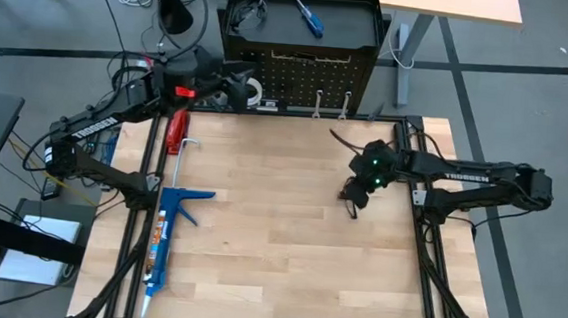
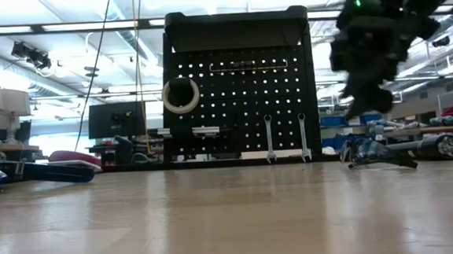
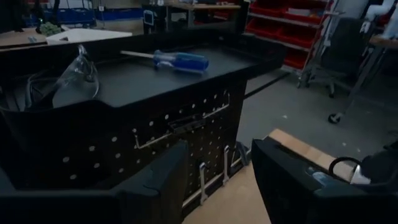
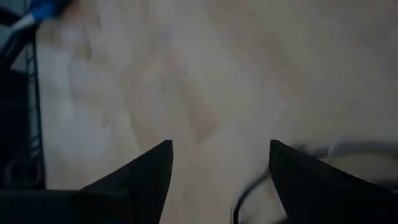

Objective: Hang tools onto peg board
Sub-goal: Remove the blue screwdriver from the black pegboard

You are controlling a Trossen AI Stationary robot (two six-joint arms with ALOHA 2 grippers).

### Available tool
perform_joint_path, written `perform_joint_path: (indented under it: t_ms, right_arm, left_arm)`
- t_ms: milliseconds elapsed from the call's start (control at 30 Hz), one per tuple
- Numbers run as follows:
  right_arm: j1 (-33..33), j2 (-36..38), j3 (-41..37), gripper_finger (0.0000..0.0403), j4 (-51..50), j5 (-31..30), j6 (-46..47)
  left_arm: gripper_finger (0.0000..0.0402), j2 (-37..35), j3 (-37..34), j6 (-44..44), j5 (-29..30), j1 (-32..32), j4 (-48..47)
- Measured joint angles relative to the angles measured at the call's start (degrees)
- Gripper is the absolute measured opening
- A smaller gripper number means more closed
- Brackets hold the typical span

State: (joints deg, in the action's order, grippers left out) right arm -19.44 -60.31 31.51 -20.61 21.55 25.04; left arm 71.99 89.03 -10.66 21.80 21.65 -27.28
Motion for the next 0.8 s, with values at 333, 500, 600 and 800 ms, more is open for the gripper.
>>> perform_joint_path:
  t_ms: [333, 500, 600, 800]
  right_arm:
    - [-1.21, -0.60, 13.19, 0.0260, -3.81, -9.84, -5.66]
    - [-2.63, -2.93, 20.91, 0.0256, -8.82, -7.82, -8.43]
    - [-3.42, -5.16, 26.05, 0.0255, -9.01, -3.19, -7.64]
    - [-4.89, -12.16, 37.78, 0.0255, -9.11, 4.46, -3.71]
  left_arm:
    - [0.0182, 0.02, 0.00, -1.52, -3.05, -0.02, 0.43]
    - [0.0182, 0.02, 0.00, 0.17, -3.04, -0.02, 0.50]
    - [0.0182, 0.02, 0.00, -0.15, -3.04, -0.02, 0.40]
    - [0.0182, 0.02, -0.13, -3.89, -3.07, -0.01, -0.08]
